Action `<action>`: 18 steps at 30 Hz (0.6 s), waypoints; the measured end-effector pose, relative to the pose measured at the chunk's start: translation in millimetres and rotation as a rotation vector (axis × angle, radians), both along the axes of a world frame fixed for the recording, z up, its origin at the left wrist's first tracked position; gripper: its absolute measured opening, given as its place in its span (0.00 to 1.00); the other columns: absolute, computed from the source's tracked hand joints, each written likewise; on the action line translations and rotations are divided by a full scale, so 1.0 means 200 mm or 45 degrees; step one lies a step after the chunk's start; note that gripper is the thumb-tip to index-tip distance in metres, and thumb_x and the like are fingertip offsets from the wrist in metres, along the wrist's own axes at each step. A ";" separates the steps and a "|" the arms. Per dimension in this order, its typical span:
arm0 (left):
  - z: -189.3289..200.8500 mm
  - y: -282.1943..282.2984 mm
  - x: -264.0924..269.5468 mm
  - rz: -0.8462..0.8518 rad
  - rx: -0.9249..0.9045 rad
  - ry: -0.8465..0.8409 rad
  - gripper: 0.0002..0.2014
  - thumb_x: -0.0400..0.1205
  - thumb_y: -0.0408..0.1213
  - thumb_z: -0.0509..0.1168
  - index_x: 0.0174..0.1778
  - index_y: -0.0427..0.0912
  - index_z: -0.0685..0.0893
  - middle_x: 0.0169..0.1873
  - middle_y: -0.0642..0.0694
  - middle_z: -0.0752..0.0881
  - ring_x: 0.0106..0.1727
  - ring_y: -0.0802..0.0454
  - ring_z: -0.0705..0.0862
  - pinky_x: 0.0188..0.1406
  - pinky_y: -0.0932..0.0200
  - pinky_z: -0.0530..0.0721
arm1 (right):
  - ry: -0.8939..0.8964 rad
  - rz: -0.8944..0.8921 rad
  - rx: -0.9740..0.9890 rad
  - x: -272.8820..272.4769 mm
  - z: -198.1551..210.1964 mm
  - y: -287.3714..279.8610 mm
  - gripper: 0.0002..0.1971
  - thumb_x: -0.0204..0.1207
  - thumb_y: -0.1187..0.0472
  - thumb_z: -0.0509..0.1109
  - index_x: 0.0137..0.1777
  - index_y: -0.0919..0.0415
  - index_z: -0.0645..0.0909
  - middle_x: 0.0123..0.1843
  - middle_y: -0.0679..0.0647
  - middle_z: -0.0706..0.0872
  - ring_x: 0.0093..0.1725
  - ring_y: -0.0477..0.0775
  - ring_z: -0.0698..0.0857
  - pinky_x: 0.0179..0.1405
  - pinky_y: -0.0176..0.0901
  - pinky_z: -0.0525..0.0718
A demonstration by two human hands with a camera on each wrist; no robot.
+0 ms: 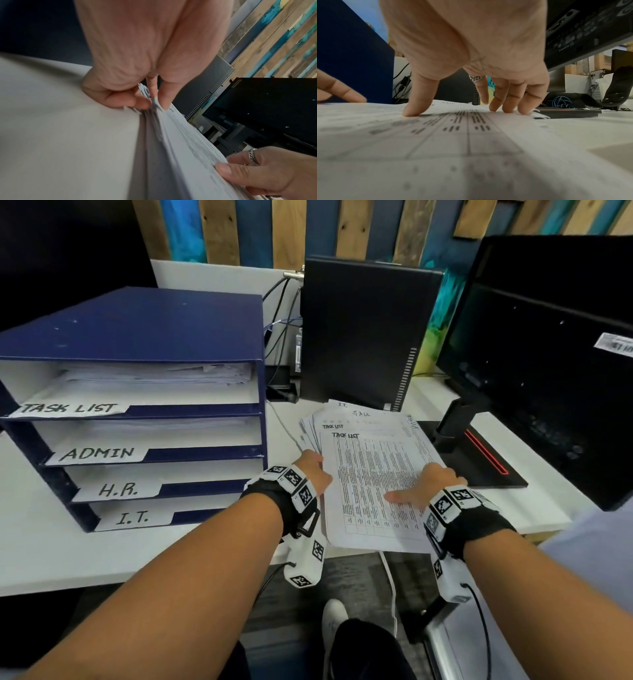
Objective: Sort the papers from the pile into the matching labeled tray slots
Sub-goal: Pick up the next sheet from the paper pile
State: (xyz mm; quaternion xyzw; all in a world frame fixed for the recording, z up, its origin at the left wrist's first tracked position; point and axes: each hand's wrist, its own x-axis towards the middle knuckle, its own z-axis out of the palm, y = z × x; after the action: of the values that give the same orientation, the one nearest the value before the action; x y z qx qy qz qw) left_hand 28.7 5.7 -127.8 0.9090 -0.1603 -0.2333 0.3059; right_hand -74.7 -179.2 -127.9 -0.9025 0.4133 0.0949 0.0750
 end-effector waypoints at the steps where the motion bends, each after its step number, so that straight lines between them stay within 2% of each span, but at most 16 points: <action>1: 0.00 0.01 0.00 -0.014 -0.001 0.014 0.17 0.86 0.31 0.62 0.72 0.36 0.72 0.57 0.43 0.79 0.60 0.46 0.83 0.50 0.62 0.79 | -0.001 -0.020 -0.005 0.00 0.01 0.00 0.49 0.56 0.23 0.77 0.67 0.59 0.73 0.67 0.60 0.78 0.68 0.62 0.78 0.68 0.55 0.78; 2: 0.00 0.01 0.00 -0.020 -0.003 0.018 0.23 0.86 0.31 0.63 0.78 0.35 0.67 0.63 0.41 0.79 0.64 0.45 0.82 0.51 0.62 0.78 | 0.006 -0.027 -0.010 0.01 0.01 0.00 0.50 0.56 0.23 0.77 0.68 0.59 0.72 0.69 0.61 0.78 0.69 0.62 0.77 0.69 0.55 0.77; 3: 0.00 0.01 0.00 -0.042 0.005 -0.004 0.25 0.86 0.32 0.64 0.78 0.36 0.66 0.63 0.40 0.80 0.59 0.46 0.83 0.46 0.63 0.79 | 0.008 -0.035 -0.001 0.01 0.02 0.00 0.51 0.55 0.23 0.77 0.69 0.59 0.72 0.69 0.61 0.77 0.69 0.63 0.77 0.69 0.56 0.78; 4: 0.01 0.01 0.00 -0.063 0.027 -0.016 0.22 0.85 0.34 0.64 0.75 0.39 0.68 0.56 0.42 0.82 0.47 0.49 0.83 0.36 0.64 0.79 | 0.001 -0.044 0.023 0.02 0.02 -0.01 0.52 0.53 0.22 0.78 0.69 0.59 0.72 0.69 0.62 0.76 0.69 0.64 0.77 0.69 0.57 0.79; 5: 0.01 0.02 0.00 -0.068 0.056 -0.018 0.19 0.85 0.35 0.64 0.71 0.42 0.69 0.45 0.46 0.80 0.37 0.53 0.78 0.27 0.66 0.76 | -0.008 -0.054 0.054 0.03 0.01 -0.01 0.53 0.52 0.23 0.79 0.68 0.59 0.72 0.69 0.62 0.76 0.68 0.64 0.78 0.68 0.59 0.80; 6: 0.00 0.01 0.01 -0.057 0.084 -0.008 0.18 0.85 0.36 0.64 0.69 0.42 0.70 0.40 0.48 0.77 0.32 0.55 0.75 0.24 0.68 0.73 | -0.011 -0.060 0.089 0.03 0.01 -0.01 0.53 0.50 0.23 0.80 0.67 0.60 0.72 0.67 0.62 0.77 0.66 0.64 0.80 0.67 0.59 0.82; 7: 0.00 0.01 0.02 -0.058 0.110 -0.004 0.18 0.85 0.38 0.65 0.69 0.42 0.70 0.42 0.48 0.78 0.33 0.55 0.77 0.26 0.68 0.75 | -0.027 -0.055 0.127 0.03 0.02 -0.01 0.51 0.51 0.26 0.82 0.66 0.61 0.73 0.64 0.61 0.78 0.64 0.63 0.81 0.65 0.58 0.83; 8: -0.01 0.01 0.03 -0.070 0.116 -0.008 0.22 0.84 0.39 0.66 0.72 0.41 0.70 0.50 0.46 0.81 0.40 0.51 0.82 0.32 0.64 0.80 | -0.062 -0.045 0.163 0.02 0.02 -0.01 0.48 0.55 0.30 0.84 0.65 0.62 0.74 0.57 0.58 0.81 0.59 0.61 0.83 0.60 0.54 0.85; 10: -0.03 0.01 0.03 -0.043 0.109 -0.020 0.28 0.83 0.40 0.68 0.77 0.36 0.68 0.67 0.40 0.80 0.59 0.41 0.85 0.54 0.53 0.85 | -0.172 -0.039 0.251 0.02 0.02 -0.03 0.39 0.62 0.42 0.86 0.65 0.64 0.76 0.46 0.53 0.81 0.51 0.57 0.84 0.49 0.49 0.84; 11: -0.05 0.01 0.03 -0.015 0.072 -0.013 0.29 0.82 0.38 0.68 0.77 0.35 0.69 0.69 0.37 0.79 0.64 0.39 0.83 0.61 0.50 0.84 | -0.224 -0.048 0.278 0.01 0.02 -0.03 0.38 0.64 0.45 0.86 0.68 0.64 0.75 0.47 0.53 0.83 0.51 0.57 0.85 0.49 0.49 0.84; 12: -0.05 0.00 0.03 0.010 0.035 -0.011 0.29 0.81 0.36 0.69 0.77 0.34 0.70 0.69 0.36 0.79 0.66 0.38 0.83 0.64 0.48 0.83 | -0.269 -0.072 0.288 0.00 0.02 -0.05 0.40 0.65 0.47 0.86 0.72 0.64 0.73 0.54 0.55 0.85 0.55 0.59 0.86 0.51 0.50 0.84; 14: -0.06 0.00 0.03 0.034 -0.005 -0.007 0.29 0.80 0.34 0.70 0.77 0.33 0.70 0.68 0.35 0.80 0.64 0.39 0.84 0.64 0.46 0.83 | -0.359 -0.119 0.282 0.00 0.03 -0.06 0.47 0.64 0.49 0.87 0.78 0.63 0.67 0.65 0.59 0.83 0.61 0.62 0.86 0.57 0.53 0.84; 15: -0.05 0.00 0.04 0.032 -0.014 -0.003 0.29 0.81 0.34 0.70 0.77 0.33 0.70 0.67 0.36 0.81 0.60 0.41 0.84 0.63 0.47 0.83 | -0.399 -0.148 0.318 -0.01 0.04 -0.07 0.46 0.64 0.51 0.87 0.78 0.63 0.67 0.63 0.59 0.84 0.59 0.62 0.86 0.57 0.54 0.85; 16: -0.05 0.00 0.04 0.006 -0.009 -0.002 0.28 0.82 0.34 0.69 0.77 0.33 0.69 0.64 0.37 0.81 0.55 0.44 0.82 0.59 0.50 0.83 | -0.443 -0.178 0.376 -0.01 0.05 -0.08 0.42 0.65 0.54 0.87 0.74 0.63 0.69 0.57 0.58 0.85 0.55 0.61 0.87 0.54 0.55 0.86; 18: -0.03 0.01 0.05 -0.055 0.029 0.031 0.25 0.86 0.35 0.64 0.77 0.30 0.68 0.53 0.41 0.79 0.48 0.48 0.79 0.42 0.58 0.80 | -0.494 -0.214 0.460 -0.03 0.08 -0.11 0.27 0.68 0.60 0.85 0.61 0.61 0.75 0.43 0.55 0.83 0.44 0.58 0.87 0.48 0.54 0.87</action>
State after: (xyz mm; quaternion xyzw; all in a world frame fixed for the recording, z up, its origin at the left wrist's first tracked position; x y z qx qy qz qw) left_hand 39.0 7.1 -133.6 0.9058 -0.1736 -0.2527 0.2924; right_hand -81.2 -200.4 -112.1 -0.8384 0.4409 -0.0142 0.3200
